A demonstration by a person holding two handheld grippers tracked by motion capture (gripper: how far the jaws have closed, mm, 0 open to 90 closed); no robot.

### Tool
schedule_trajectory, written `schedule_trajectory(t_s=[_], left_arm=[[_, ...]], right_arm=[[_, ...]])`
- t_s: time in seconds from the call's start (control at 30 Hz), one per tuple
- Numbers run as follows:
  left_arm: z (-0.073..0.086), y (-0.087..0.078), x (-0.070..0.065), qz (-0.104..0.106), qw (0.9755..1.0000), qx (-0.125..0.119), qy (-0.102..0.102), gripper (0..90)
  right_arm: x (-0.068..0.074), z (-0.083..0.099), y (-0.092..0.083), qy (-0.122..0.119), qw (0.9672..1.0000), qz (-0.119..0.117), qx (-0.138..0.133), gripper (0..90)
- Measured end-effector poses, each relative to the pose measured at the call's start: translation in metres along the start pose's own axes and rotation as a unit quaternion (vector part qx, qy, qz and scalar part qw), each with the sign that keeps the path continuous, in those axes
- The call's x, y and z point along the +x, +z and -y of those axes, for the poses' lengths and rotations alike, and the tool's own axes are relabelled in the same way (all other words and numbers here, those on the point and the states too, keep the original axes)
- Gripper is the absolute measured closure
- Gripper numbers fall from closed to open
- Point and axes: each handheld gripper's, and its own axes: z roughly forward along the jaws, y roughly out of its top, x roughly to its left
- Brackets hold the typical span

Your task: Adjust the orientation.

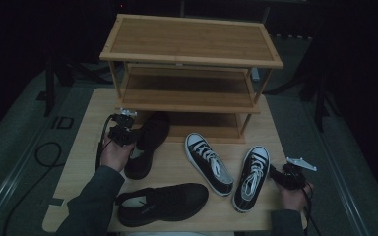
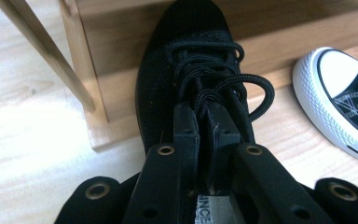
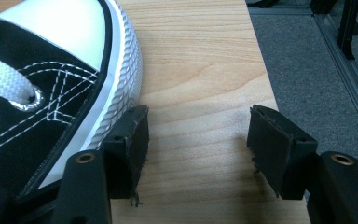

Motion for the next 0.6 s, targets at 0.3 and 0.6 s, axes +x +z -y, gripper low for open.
schedule_trajectory(t_s=[0.3,0.6], left_arm=[[-0.007,0.007,0.007,-0.015,0.9995,-0.022,-0.014,84.9],[-0.014,0.014,0.007,-0.03,0.999,-0.03,0.016,84.7]], right_arm=[[0.0,0.0,0.0,0.0,1.0,0.0,0.0,38.4],[0.0,0.0,0.0,0.0,1.0,0.0,0.0,38.3]])
